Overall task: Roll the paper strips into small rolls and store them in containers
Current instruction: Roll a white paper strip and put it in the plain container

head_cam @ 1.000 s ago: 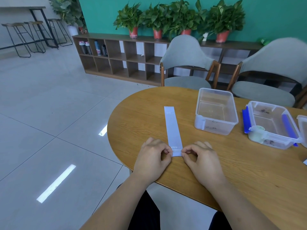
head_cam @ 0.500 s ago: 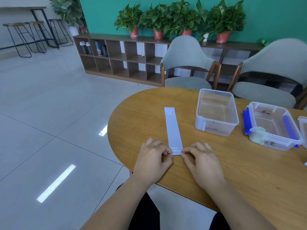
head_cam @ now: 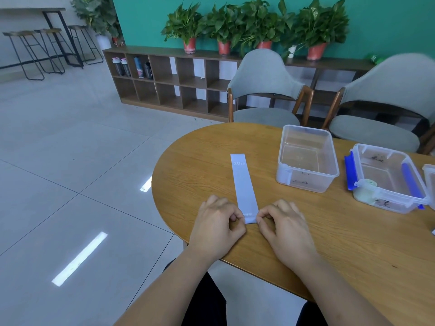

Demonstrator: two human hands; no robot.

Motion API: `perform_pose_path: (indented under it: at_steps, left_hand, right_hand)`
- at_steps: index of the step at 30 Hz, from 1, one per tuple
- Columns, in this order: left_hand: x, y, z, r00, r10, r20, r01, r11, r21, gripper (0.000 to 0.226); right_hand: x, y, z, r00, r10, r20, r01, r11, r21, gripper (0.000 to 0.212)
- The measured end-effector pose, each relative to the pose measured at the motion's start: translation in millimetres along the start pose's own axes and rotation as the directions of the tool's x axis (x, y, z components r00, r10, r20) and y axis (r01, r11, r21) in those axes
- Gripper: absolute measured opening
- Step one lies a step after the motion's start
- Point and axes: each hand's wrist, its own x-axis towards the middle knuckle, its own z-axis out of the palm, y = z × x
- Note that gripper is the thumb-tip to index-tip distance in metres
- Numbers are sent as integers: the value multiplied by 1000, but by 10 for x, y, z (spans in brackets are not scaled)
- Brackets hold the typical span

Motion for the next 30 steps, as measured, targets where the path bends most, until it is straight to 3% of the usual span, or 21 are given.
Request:
perform_pose_path:
  at_steps: [10, 16, 22, 30]
  left_hand:
    - [9, -15, 0, 1000, -5, -18, 5, 1000, -21, 4]
    - [4, -25, 10, 1000, -2, -29, 1, 1000, -19, 2]
    - [4, -9, 14, 999, -15, -31, 15, 1000, 11, 9]
    - [8, -22, 9, 1000, -21, -6, 21, 1000, -8, 6]
  right_hand:
    - [8, 27, 2, 999, 4, -42, 0, 995, 95, 13]
    - [-6, 16, 11, 998, -6, -68, 11, 998, 68, 9]
    - [-7, 19, 15, 997, -11, -74, 15, 999, 51, 19]
    - [0, 23, 6, 998, -7, -56, 11, 998, 70, 9]
